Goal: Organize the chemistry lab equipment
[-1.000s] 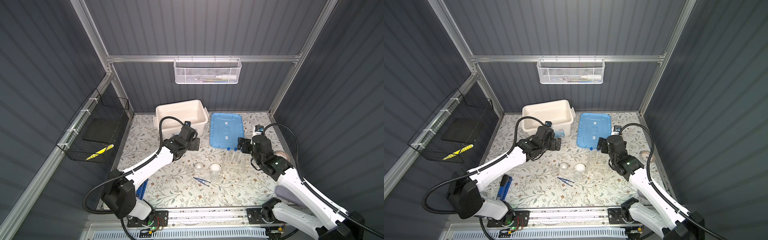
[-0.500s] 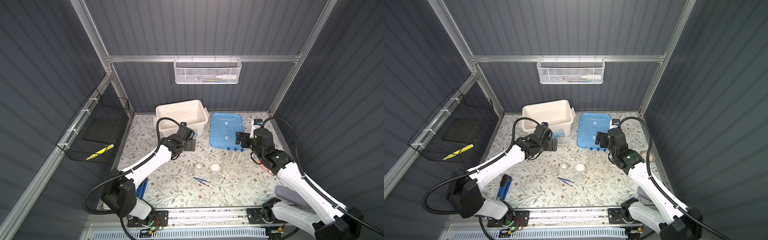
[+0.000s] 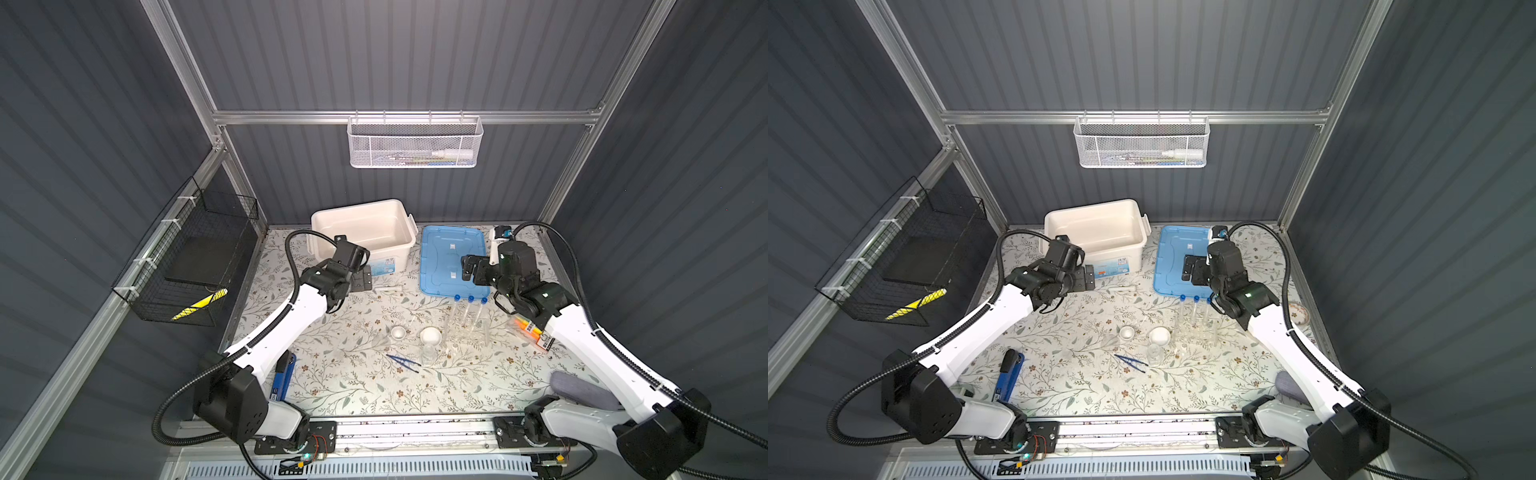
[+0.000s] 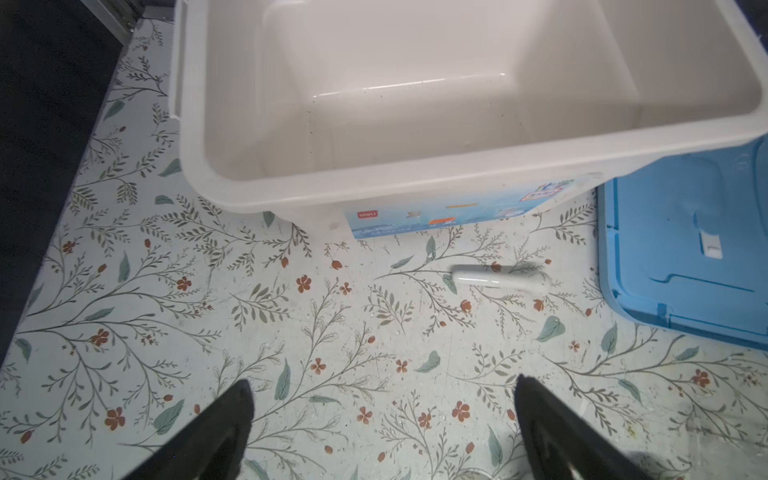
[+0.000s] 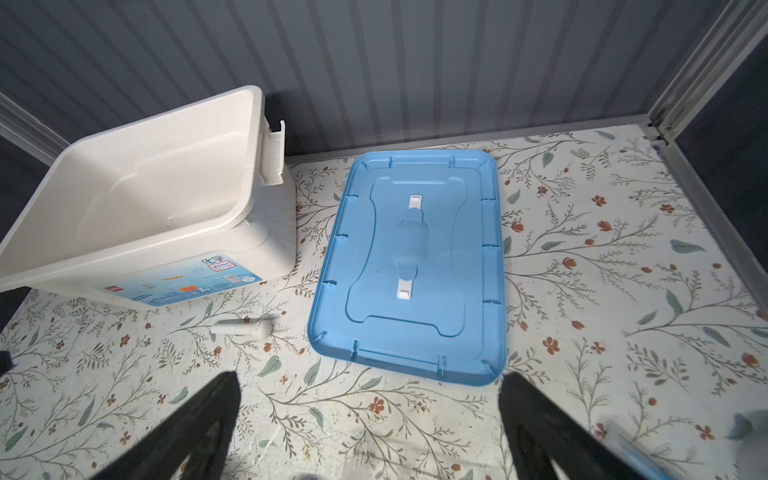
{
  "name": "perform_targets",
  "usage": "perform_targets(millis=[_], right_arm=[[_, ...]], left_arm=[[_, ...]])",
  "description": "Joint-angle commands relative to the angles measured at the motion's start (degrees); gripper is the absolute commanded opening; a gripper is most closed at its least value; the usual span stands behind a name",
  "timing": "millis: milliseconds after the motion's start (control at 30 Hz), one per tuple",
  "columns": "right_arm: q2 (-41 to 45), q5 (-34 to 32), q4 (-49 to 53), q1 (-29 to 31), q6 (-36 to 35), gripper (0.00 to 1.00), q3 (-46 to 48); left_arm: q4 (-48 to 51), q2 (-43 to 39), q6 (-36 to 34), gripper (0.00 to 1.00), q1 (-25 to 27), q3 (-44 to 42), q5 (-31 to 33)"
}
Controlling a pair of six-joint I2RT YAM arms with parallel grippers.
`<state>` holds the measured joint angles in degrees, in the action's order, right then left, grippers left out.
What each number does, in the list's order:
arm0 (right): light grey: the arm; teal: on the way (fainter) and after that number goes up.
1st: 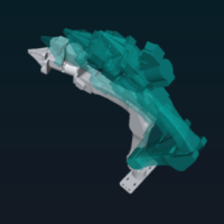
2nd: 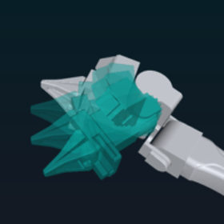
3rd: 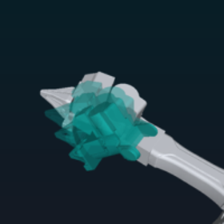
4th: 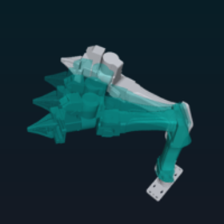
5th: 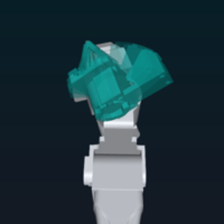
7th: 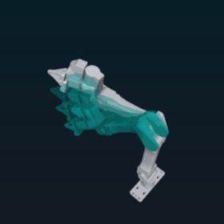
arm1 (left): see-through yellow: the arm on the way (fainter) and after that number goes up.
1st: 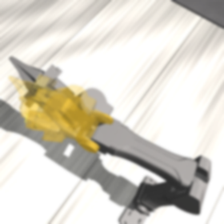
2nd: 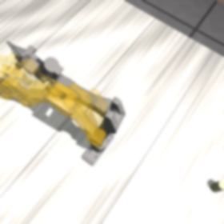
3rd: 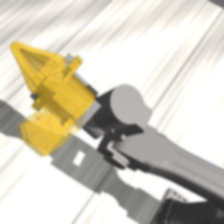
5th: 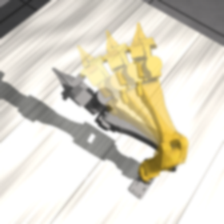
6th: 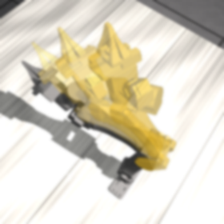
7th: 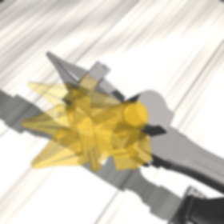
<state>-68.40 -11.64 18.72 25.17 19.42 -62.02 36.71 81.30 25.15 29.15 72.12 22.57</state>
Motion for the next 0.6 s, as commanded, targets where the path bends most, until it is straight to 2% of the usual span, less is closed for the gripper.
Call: perform_targets(millis=[0, 367, 567], right_arm=[[-1.4, 3.4, 2.3, 0.5, -0.1, 0.96, -3.0], [-6.8, 2.8, 15.4, 8.0, -5.7, 0.92, -13.1], [-7.9, 3.4, 18.9, 10.3, -4.4, 0.88, -14.9]], left_arm=[[4.2, -1.2, -0.2, 1.00, -1.9, 2.2, 0.3], [7.9, -1.3, -0.4, 1.00, -11.5, 3.8, -3.6], [7.7, 1.8, -2.7, 1.00, -16.0, 8.1, -7.2]])
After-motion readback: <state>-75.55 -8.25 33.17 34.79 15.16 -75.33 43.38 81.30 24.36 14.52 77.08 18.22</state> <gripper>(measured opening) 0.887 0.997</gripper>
